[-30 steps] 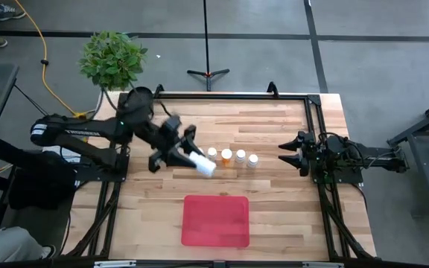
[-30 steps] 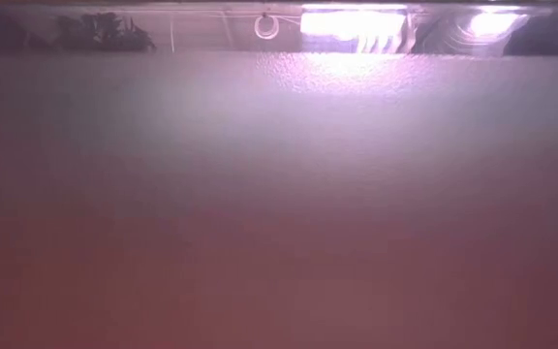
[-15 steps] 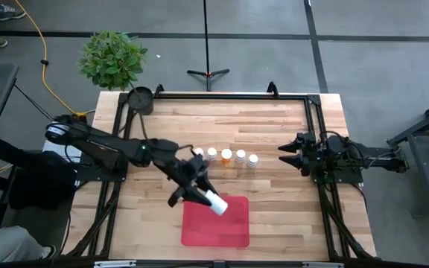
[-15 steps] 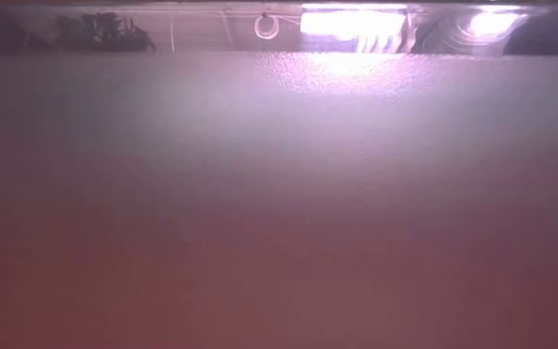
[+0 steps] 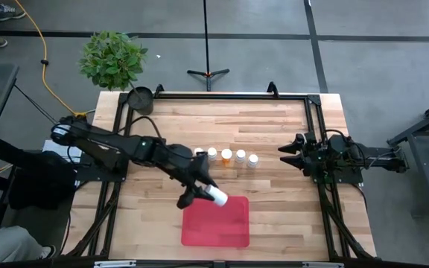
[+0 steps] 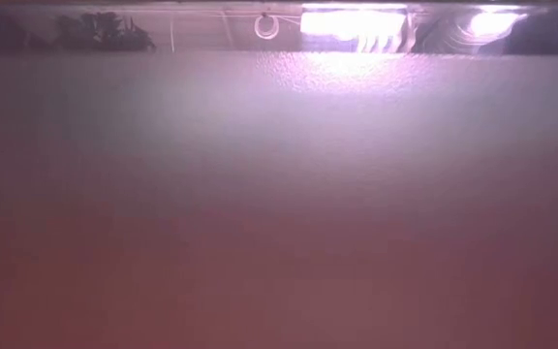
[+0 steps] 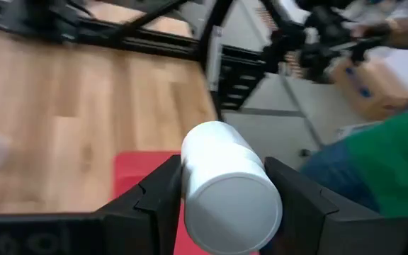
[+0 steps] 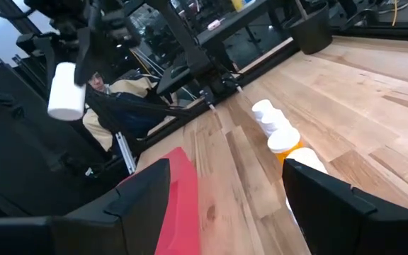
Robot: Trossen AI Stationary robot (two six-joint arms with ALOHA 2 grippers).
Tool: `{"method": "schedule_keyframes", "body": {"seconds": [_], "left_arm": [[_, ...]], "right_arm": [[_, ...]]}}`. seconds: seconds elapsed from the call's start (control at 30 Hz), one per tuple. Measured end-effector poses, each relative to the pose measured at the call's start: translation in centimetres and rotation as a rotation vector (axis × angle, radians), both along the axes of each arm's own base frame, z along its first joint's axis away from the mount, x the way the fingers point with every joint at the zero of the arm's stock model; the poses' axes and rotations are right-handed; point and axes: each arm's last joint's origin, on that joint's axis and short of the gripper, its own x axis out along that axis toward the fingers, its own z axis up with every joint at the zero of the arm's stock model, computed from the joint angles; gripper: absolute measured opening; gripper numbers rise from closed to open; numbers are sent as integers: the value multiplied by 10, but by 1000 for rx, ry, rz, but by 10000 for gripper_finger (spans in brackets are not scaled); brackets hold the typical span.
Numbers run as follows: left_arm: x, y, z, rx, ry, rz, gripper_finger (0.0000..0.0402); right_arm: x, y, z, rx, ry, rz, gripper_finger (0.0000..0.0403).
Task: Pick and place pill bottles into a basket
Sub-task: Put the white pill bottle into the red bin
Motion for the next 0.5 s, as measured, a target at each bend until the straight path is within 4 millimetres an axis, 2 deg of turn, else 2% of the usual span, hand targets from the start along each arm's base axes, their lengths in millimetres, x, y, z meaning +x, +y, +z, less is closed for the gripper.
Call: {"method": "schedule_keyframes", "body": {"seconds": [0.07,0.2,0.27,0.5], "left_arm": [[-1,1,7,48,21,20,207],[11,-1,17,124,70,38,207],[24,-4,21,151,79,23,207],[65,-15,14,294,285,-56,206]], "right_arm": [[0,0,0,1,0,0,263],[0,0,0,-4,0,2,263],[0,0,0,-4,0,5,263],[1,1,-2,-3,26,45,263]]}}
